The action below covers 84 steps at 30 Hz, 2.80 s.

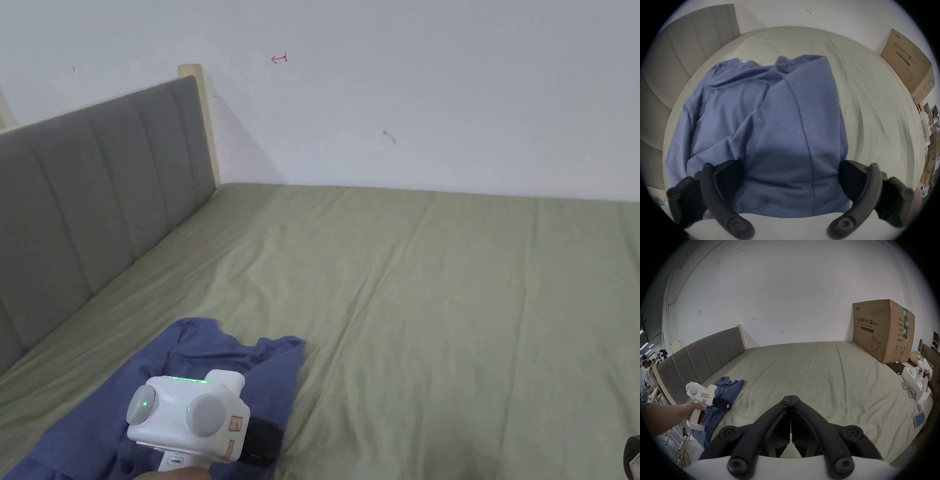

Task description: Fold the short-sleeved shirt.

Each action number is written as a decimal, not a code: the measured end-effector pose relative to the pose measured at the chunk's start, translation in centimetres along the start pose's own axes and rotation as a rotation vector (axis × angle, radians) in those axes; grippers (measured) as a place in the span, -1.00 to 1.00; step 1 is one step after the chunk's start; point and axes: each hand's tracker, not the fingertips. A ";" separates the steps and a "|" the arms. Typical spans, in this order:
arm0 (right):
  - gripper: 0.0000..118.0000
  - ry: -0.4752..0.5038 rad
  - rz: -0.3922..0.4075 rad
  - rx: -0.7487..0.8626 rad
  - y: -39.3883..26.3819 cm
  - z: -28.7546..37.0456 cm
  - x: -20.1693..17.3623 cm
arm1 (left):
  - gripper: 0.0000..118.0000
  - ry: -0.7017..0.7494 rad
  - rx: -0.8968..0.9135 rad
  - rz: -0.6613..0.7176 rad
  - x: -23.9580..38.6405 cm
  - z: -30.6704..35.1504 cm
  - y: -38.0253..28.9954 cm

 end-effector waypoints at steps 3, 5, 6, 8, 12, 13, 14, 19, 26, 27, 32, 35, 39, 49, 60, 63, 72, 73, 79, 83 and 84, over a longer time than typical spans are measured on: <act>-1.00 0.019 0.008 -0.008 0.2 0.6 0.1 | 0.04 0.077 0.096 -0.001 0.5 2.1 -0.7; -1.00 0.024 0.009 -0.002 0.5 1.3 0.1 | -0.92 0.086 0.111 -0.028 0.6 3.4 -1.2; -1.00 0.023 0.007 0.004 0.7 1.6 0.3 | -0.91 0.103 0.111 -0.070 0.9 4.0 -1.4; -1.00 0.018 -0.004 0.009 1.2 2.3 0.7 | -0.91 0.134 0.132 -0.142 0.5 5.9 -1.7; -1.00 0.024 -0.035 0.039 2.6 4.3 2.0 | -0.91 0.131 0.299 -0.096 -1.6 13.7 0.6; -1.00 0.017 -0.032 0.056 3.0 4.8 2.3 | -0.91 0.130 0.358 -0.066 -2.0 16.2 1.4; -1.00 0.007 -0.030 0.075 3.3 5.3 2.6 | -0.91 0.140 0.426 -0.047 -2.4 19.2 2.3; -1.00 -0.007 -0.080 0.127 4.2 7.8 4.3 | -0.91 0.131 0.788 -0.087 0.8 33.6 5.4; -1.00 -0.036 -0.125 0.162 4.7 11.0 6.7 | -0.91 -0.154 0.890 -0.194 14.1 45.0 8.9; -1.00 -0.046 -0.130 0.171 4.8 11.6 7.1 | -0.91 -0.224 0.885 -0.210 16.4 45.6 9.0; -1.00 -0.100 -0.155 0.212 4.8 14.0 9.5 | -0.91 -0.533 0.798 -0.329 25.2 44.2 9.2; -1.00 -0.145 -0.172 0.218 4.4 14.9 11.3 | -0.91 -0.559 0.628 -0.367 29.8 39.3 9.3; -1.00 -0.198 -0.219 0.191 3.2 15.3 13.8 | -0.91 -0.512 0.359 -0.439 34.1 27.5 6.6; -1.00 -0.236 -0.317 0.013 -1.1 13.1 16.6 | -0.26 -0.638 -0.130 0.030 31.5 6.2 -2.8; -1.00 -0.186 -0.280 0.055 1.2 13.0 14.4 | 0.90 -0.648 0.423 -0.080 24.2 22.1 -0.2; -1.00 -0.175 -0.200 0.146 2.1 13.8 13.1 | 0.89 -0.514 0.734 -0.077 20.9 27.8 -3.5; -1.00 -0.292 -0.005 0.398 -1.2 14.4 9.1 | -1.00 -0.030 1.068 0.010 18.5 30.8 -16.2; -1.00 -0.277 -0.019 0.396 -1.2 14.5 9.1 | -1.00 -0.034 1.075 0.021 18.2 30.5 -16.8; -1.00 -0.244 -0.029 0.392 -0.7 14.9 8.5 | -1.00 -0.013 1.043 0.026 17.8 30.7 -16.7; -1.00 -0.224 -0.049 0.383 0.0 15.2 8.7 | -1.00 -0.051 1.043 0.027 17.8 31.5 -14.0; -1.00 -0.223 -0.052 0.381 0.2 15.2 8.8 | -1.00 -0.079 1.027 -0.002 17.6 31.6 -12.0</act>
